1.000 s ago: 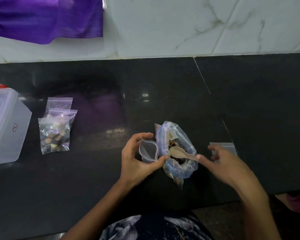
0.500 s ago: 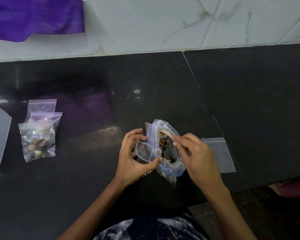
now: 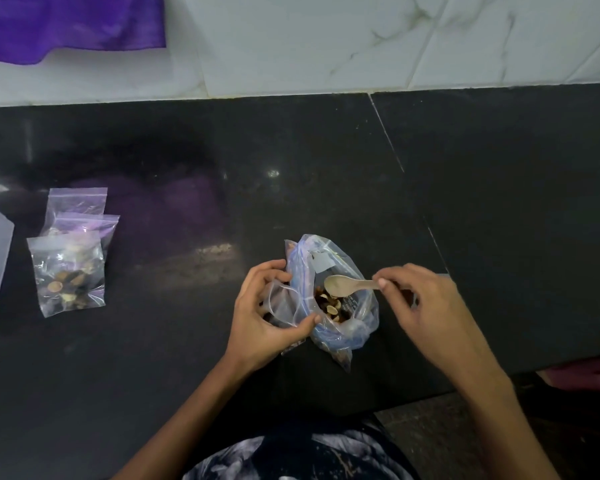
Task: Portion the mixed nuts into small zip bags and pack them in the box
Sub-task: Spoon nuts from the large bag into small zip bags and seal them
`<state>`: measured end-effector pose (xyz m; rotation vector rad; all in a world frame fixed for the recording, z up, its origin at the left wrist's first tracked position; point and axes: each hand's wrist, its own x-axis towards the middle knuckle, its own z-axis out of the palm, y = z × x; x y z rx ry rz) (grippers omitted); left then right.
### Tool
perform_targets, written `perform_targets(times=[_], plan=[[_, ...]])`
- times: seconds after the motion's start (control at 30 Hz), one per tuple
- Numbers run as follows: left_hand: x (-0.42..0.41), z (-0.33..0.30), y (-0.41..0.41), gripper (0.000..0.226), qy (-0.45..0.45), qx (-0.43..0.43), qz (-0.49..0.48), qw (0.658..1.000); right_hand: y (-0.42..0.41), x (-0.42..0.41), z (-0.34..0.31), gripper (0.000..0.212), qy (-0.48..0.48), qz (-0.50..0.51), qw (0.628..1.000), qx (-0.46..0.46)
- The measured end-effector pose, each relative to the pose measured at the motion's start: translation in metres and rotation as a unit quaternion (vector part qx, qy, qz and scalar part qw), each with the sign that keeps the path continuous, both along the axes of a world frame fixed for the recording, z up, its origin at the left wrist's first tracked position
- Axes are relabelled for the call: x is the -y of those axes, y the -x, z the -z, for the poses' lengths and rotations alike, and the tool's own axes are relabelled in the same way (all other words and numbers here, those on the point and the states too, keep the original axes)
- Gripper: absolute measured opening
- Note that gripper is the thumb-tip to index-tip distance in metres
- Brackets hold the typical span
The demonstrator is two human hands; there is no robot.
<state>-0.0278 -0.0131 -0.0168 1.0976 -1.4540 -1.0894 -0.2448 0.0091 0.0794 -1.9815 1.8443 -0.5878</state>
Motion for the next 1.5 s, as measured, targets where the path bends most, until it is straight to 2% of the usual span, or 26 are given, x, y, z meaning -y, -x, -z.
perform_targets(times=[0.2, 0.27, 0.33, 0.4, 0.53, 0.6, 0.7, 0.87, 1.17, 1.23, 1.5], plan=[[-0.002, 0.001, -0.001, 0.054, 0.003, 0.014, -0.008, 1.0, -0.016, -0.009, 0.007, 0.021, -0.054, -0.006, 0.998, -0.01], [-0.002, 0.001, 0.0, 0.054, 0.003, 0.014, -0.008, 1.0, -0.021, -0.012, 0.007, 0.019, -0.034, -0.001, 0.999, -0.019], [-0.003, 0.0, 0.0, 0.052, 0.005, 0.01, -0.01, 1.0, -0.024, -0.016, 0.005, 0.018, 0.024, 0.006, 0.999, -0.031], [-0.003, 0.0, 0.001, 0.052, 0.004, 0.0, -0.01, 1.0, -0.027, -0.021, 0.001, 0.023, 0.056, 0.022, 0.996, -0.062], [-0.002, 0.002, -0.001, 0.051, 0.005, -0.002, -0.005, 1.0, -0.032, -0.027, 0.009, 0.041, 0.041, 0.035, 0.989, -0.139], [-0.003, 0.002, -0.001, 0.05, 0.003, -0.001, -0.002, 1.0, -0.033, -0.03, 0.014, 0.042, 0.024, 0.034, 0.987, -0.157], [-0.003, 0.001, -0.001, 0.05, 0.004, -0.002, -0.005, 1.0, -0.037, -0.031, 0.011, 0.019, -0.026, 0.082, 0.994, -0.073], [-0.004, 0.002, 0.0, 0.05, 0.001, 0.002, -0.012, 1.0, -0.046, -0.029, 0.02, 0.023, -0.067, 0.177, 0.979, 0.077], [-0.004, -0.001, 0.0, 0.05, -0.017, -0.011, 0.002, 1.0, -0.054, -0.023, 0.045, 0.018, -0.149, 0.278, 0.892, 0.323], [-0.003, 0.0, -0.001, 0.051, -0.018, -0.013, -0.002, 1.0, -0.054, -0.024, 0.046, 0.018, -0.144, 0.295, 0.877, 0.35], [-0.01, -0.011, 0.0, 0.056, 0.005, -0.002, -0.028, 1.0, -0.04, -0.043, 0.045, 0.018, -0.103, 0.337, 0.869, 0.347]])
